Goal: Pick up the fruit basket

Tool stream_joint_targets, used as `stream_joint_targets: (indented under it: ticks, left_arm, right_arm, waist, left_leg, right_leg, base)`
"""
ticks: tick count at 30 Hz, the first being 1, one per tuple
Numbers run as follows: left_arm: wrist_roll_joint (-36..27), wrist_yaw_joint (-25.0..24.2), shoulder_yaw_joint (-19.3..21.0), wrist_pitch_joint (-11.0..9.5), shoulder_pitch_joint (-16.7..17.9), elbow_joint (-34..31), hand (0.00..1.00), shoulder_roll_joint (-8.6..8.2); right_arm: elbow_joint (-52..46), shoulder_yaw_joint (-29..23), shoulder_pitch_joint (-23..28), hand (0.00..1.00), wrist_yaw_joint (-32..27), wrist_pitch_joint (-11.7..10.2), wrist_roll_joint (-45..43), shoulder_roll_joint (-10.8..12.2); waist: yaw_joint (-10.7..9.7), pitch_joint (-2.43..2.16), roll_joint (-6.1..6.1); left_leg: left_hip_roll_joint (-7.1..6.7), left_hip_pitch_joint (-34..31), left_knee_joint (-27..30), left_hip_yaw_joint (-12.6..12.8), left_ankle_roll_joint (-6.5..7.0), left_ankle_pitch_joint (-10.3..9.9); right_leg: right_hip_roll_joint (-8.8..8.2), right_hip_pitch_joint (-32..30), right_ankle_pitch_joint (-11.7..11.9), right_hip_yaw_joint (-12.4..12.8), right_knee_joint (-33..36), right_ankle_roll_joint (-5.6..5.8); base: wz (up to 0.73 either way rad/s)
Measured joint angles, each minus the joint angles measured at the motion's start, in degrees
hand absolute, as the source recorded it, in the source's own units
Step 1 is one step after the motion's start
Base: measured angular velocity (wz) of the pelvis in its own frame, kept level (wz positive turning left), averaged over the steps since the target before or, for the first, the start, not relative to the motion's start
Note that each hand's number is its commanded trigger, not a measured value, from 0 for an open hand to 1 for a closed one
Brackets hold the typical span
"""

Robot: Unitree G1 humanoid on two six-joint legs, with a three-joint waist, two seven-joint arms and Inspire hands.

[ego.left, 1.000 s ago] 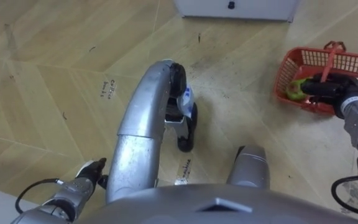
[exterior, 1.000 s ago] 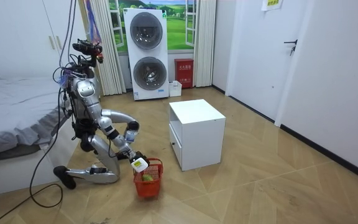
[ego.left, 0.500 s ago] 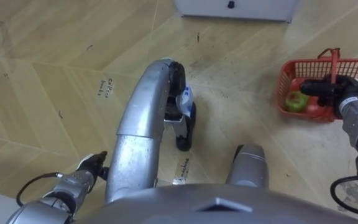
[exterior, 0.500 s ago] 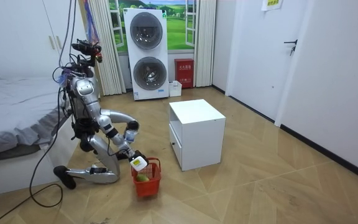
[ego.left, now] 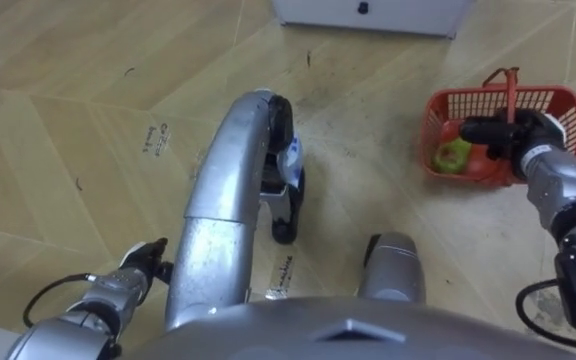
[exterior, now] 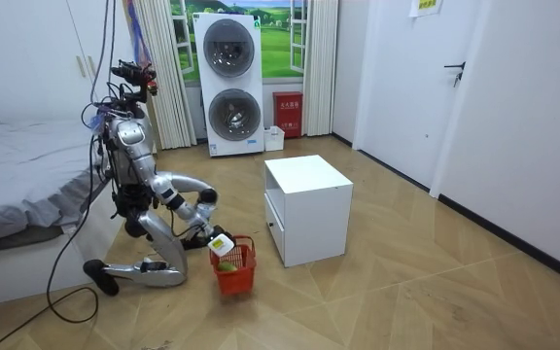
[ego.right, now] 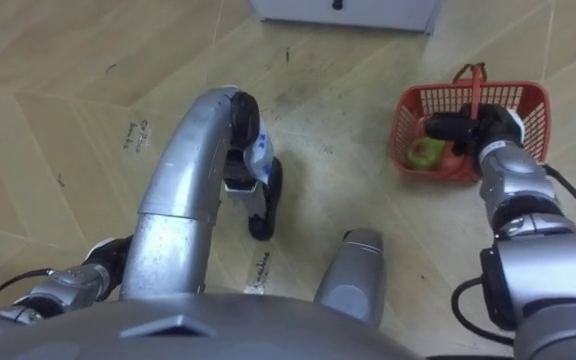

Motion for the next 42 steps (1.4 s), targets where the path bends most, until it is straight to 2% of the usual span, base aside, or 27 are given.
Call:
stream_joint_targets:
  ticks: [3, 6, 8, 9, 14, 17, 20, 21, 22, 23, 24, 25, 26, 27, 28, 29, 30, 31, 32, 33, 34, 35, 36, 38, 39, 40, 42]
  left_arm:
    - [0.59, 0.1, 0.52, 0.04, -0.57, -0.57, 0.0, 0.06]
    - [1.55, 0.15, 0.74, -0.01, -1.18, -1.08, 0.0, 0.24]
    - [2.22, 0.49, 2.89, -0.02, -1.71, -1.3, 0.0, 0.34]
    - [2.71, 1.63, 4.15, -0.08, -2.13, -1.7, 0.0, 0.5]
    - [2.66, 4.01, 6.21, 0.08, -2.55, -3.34, 0.0, 0.35]
    - [4.24, 4.56, 7.47, 1.18, -1.38, -5.06, 0.0, -0.04]
    - [7.63, 5.04, 9.64, 3.13, 1.3, -6.7, 0.0, -0.72]
    - [8.45, 5.2, 10.01, 3.69, 2.54, -7.24, 0.0, -0.83]
    - [8.42, 5.58, 11.12, 4.04, 3.28, -7.37, 0.0, -1.0]
    - [8.4, 5.91, 12.0, 4.11, 3.58, -7.41, 0.0, -1.14]
    - [8.24, 6.58, 13.31, 4.37, 4.15, -8.26, 0.0, -1.19]
    - [8.22, 7.58, 14.36, 4.48, 4.74, -9.79, 0.0, -1.15]
    - [8.05, 8.14, 14.34, 4.44, 4.94, -10.03, 0.0, -1.05]
    - [8.1, 9.11, 13.73, 4.09, 4.34, -9.93, 0.0, -0.98]
    - [8.16, 9.87, 13.62, 3.26, 4.21, -9.48, 0.0, -0.98]
    - [8.16, 10.05, 13.33, 2.95, 4.24, -9.45, 0.0, -1.01]
    - [8.14, 10.25, 13.22, 2.72, 4.24, -9.36, 0.0, -0.99]
    - [8.16, 10.27, 13.36, 2.63, 4.25, -9.36, 0.0, -0.93]
    - [8.17, 10.26, 13.49, 2.58, 4.3, -9.44, 0.0, -0.98]
    - [8.19, 10.24, 13.61, 2.51, 4.54, -9.47, 0.0, -0.95]
    - [8.21, 10.13, 13.9, 2.73, 5.12, -9.35, 0.0, -1.5]
    - [8.21, 10.05, 13.96, 2.67, 5.89, -9.6, 0.0, -1.57]
    - [8.13, 9.99, 14.28, 2.47, 7.39, -9.99, 0.0, -1.57]
    - [8.16, 9.9, 14.58, 2.93, 8.08, -10.17, 0.0, -1.53]
    - [8.25, 9.83, 15.0, 3.25, 8.86, -10.57, 0.0, -1.68]
    - [8.39, 9.84, 15.84, 3.92, 10.55, -10.56, 0.0, -1.88]
    - [8.39, 9.78, 16.26, 5.04, 11.71, -10.56, 0.0, -2.54]
  right_arm:
    - [-6.19, -0.16, -0.02, 1.0, 0.03, 0.16, -0.25, 0.95]
    - [-11.72, -0.37, -0.03, 1.0, -0.06, 0.25, -0.79, 0.96]
    - [-14.73, -0.37, -0.02, 1.0, -0.26, 0.45, -0.8, 0.95]
    - [-16.29, -0.37, -0.02, 1.0, -0.49, 0.47, -0.78, 0.96]
    - [-20.37, -0.28, -0.39, 1.0, -0.37, 1.28, -0.57, 0.94]
    - [-22.98, -0.25, -0.55, 1.0, -0.38, 2.11, -0.32, 0.99]
    - [-28.52, -0.16, -0.51, 1.0, 0.32, 3.86, -0.21, 1.07]
    - [-31.54, -0.17, -0.27, 1.0, 0.22, 4.2, -0.22, 1.21]
    - [-34.97, -0.22, -0.21, 1.0, 0.22, 4.48, -0.12, 1.2]
    - [-36.28, -0.4, -0.2, 1.0, 0.31, 4.49, -0.05, 1.2]
    - [-38.33, -0.97, -0.15, 1.0, 0.56, 4.52, 0.11, 1.32]
    - [-40.21, -2.11, 0.68, 1.0, 0.64, 4.75, 0.12, 1.77]
    - [-40.64, -2.61, 1.04, 1.0, 0.67, 4.75, 0.13, 1.92]
    - [-41.34, -3.16, 1.08, 1.0, 0.81, 4.89, 0.21, 1.97]
    - [-42.06, -3.29, 1.47, 1.0, 1.23, 4.96, 0.47, 1.99]
    - [-42.56, -3.43, 2.1, 1.0, 1.44, 4.96, 0.43, 1.99]
    - [-43.09, -3.54, 3.03, 1.0, 1.56, 4.95, 0.41, 1.99]
    - [-44.12, -3.77, 4.21, 1.0, 1.23, 4.99, 0.42, 1.99]
    - [-45.18, -3.99, 4.95, 1.0, 0.98, 4.99, 0.43, 1.99]
    - [-46.89, -3.99, 5.4, 1.0, 0.45, 4.98, 0.43, 2.03]
    - [-47.72, -4.16, 6.13, 1.0, 0.08, 5.0, 0.44, 2.12]
    - [-47.82, -4.05, 6.13, 1.0, -0.01, 5.13, 0.56, 2.27]
    - [-48.07, -4.13, 6.06, 1.0, 0.26, 5.17, 2.36, 2.42]
    - [-48.72, -5.17, 6.04, 1.0, 0.76, 5.14, 3.94, 2.17]
    - [-48.96, -5.45, 6.03, 1.0, 1.0, 5.15, 4.28, 2.17]
    - [-49.12, -5.41, 6.34, 1.0, 1.77, 5.41, 4.37, 2.41]
    - [-51.28, -5.55, 6.36, 1.0, 2.17, 6.21, 4.35, 2.32]
  waist:
    - [-1.64, -0.18, -1.37]
    - [-3.58, -0.3, -1.47]
    - [-3.93, -0.42, -1.61]
    - [-4.13, -0.81, -1.96]
    - [-3.82, -1.03, -2.04]
    - [-3.4, -1.26, -1.95]
    - [-3.0, -1.7, -1.72]
    - [-3.48, -2.0, -1.7]
    - [-4.16, -2.06, -1.7]
    - [-4.28, -2.11, -1.66]
    - [-4.17, -2.2, -1.62]
    - [-3.98, -2.38, -1.81]
    - [-3.64, -2.42, -1.77]
    - [-2.36, -2.55, -1.6]
    - [-1.46, -2.9, -0.93]
    - [-1.34, -3.2, -0.43]
    - [-1.34, -3.52, 0.08]
    - [-1.59, -3.66, 0.24]
    - [-1.7, -3.67, 0.24]
    - [-2.8, -3.68, 0.17]
    - [-3.5, -3.85, 0.83]
    - [-2.85, -3.8, 0.92]
    - [-2.68, -3.85, 0.79]
    - [-2.8, -3.71, 0.58]
    - [-2.27, -3.7, 0.49]
    - [-2.28, -3.96, -0.11]
    - [-2.12, -3.94, -0.17]
  left_leg:
    - [-1.08, 0.6, 0.53, -1.37, -0.3, -0.55]
    - [-1.26, 2.31, 1.54, -1.68, 0.79, -1.87]
    - [-1.21, 3.33, 2.07, -1.69, 1.2, -2.91]
    - [-1.22, 3.58, 2.11, -1.64, 1.49, -3.24]
    - [-0.95, 6.68, -0.71, -1.68, 2.38, -3.63]
    - [-0.45, 11.59, -8.09, -1.79, 2.54, -3.3]
    - [1.18, 19.29, -19.79, -1.97, 2.17, -1.59]
    - [1.29, 22.86, -24.99, -1.99, 2.34, -0.44]
    - [1.21, 26.89, -30.66, -1.78, 2.48, 0.74]
    - [1.26, 29.13, -33.47, -1.49, 2.57, 1.27]
    - [1.22, 33.75, -39.5, -1.2, 2.26, 2.23]
    - [1.16, 38.88, -46.25, -1.37, 2.03, 3.78]
    - [1.11, 41.6, -49.45, -1.46, 2.07, 4.66]
    - [1.52, 46.15, -55.02, -1.68, 2.02, 6.49]
    - [1.92, 50.62, -59.99, -2.38, 1.25, 7.59]
    - [1.96, 52.75, -62.29, -3.56, 0.68, 8.07]
    - [2.01, 56.24, -65.9, -5.94, -0.09, 9.35]
    - [2.26, 59.31, -68.55, -8.08, -1.08, 10.16]
    - [2.52, 60.39, -69.29, -8.51, -1.4, 10.36]
    - [3.21, 61.07, -68.02, -8.31, -1.48, 10.35]
    - [5.27, 60.69, -63.96, -6.96, -1.95, 10.36]
    - [6.09, 60.38, -62.79, -5.64, -2.51, 10.67]
    - [6.3, 60.5, -64.72, -5.84, -3.12, 10.39]
    - [5.79, 59.08, -73.13, -4.82, -3.09, 11.91]
    - [5.92, 58.17, -77.66, -3.25, -2.09, 18.4]
    - [5.97, 59.53, -79.13, -2.06, -0.99, 21.08]
    - [5.85, 61.9, -81.22, -0.7, -0.69, 21.3]
  right_leg:
    - [0.13, 1.74, 0.1, -0.61, -0.68, -0.09]
    - [0.32, 4.8, 0.16, -1.68, -2.11, -0.05]
    - [0.57, 5.87, 0.18, -1.73, -2.98, -0.03]
    - [0.77, 6.35, 0.11, -1.65, -3.69, -0.03]
    - [4.19, 8.19, -0.59, 0.25, -10.58, 0.56]
    - [4.91, 9.37, -0.79, 0.76, -21.41, 0.8]
    - [5.21, 13.25, -0.63, -0.03, -40.63, 0.77]
    - [5.3, 16.26, 0.84, -1.11, -49.73, 1.18]
    - [5.34, 18.94, 4.73, -1.79, -57.77, 1.14]
    - [5.35, 19.87, 7.8, -2.15, -60.88, 1.08]
    - [5.34, 20.83, 16.03, -2.96, -65.1, 0.96]
    - [5.27, 20.73, 27.29, -3.71, -66.92, 0.74]
    - [5.27, 20.09, 30.98, -3.95, -66.81, 0.25]
    - [5.47, 16.9, 28.81, -4.23, -64.84, 0.3]
    - [6.07, 14.08, 23.81, -6.09, -65.57, 0.63]
    - [6.52, 13.01, 21.73, -7.48, -67.05, 0.57]
    - [7.04, 11.26, 18.48, -10.53, -71.93, 0.33]
    - [7.64, 9.33, 17.12, -12.87, -78.73, -0.29]
    - [7.82, 8.45, 17.22, -14.07, -82.74, -0.64]
    - [7.98, 6.95, 18.21, -15.92, -91.47, -2.27]
    - [8.85, 8.23, 20.18, -17.43, -91.66, -4.54]
    - [10.02, 9.99, 20.52, -16.55, -92.95, -4.88]
    - [11.88, 12.84, 20.83, -15.45, -96.4, -5.39]
    - [13.22, 15.62, 22.12, -14.92, -101.28, -5.67]
    - [13.92, 17.13, 22.65, -14.82, -103.64, -5.61]
    - [14.0, 18.81, 23.06, -14.33, -105.7, -4.99]
    - [14.17, 21.26, 24.69, -14.47, -110.4, -4.15]
  base:
    - [0.01]
    - [0.0]
    - [-0.06]
    - [0.0]
    - [-0.08]
    - [-0.3]
    - [-0.6]
    - [-0.44]
    - [-0.37]
    - [-0.34]
    - [-0.28]
    - [-0.22]
    - [-0.31]
    - [-0.45]
    - [-0.47]
    - [-0.2]
    - [0.04]
    - [0.13]
    - [0.28]
    - [0.46]
    - [0.29]
    - [0.0]
    - [-0.14]
    - [-0.09]
    - [-0.26]
    - [-0.2]
    - [-0.21]
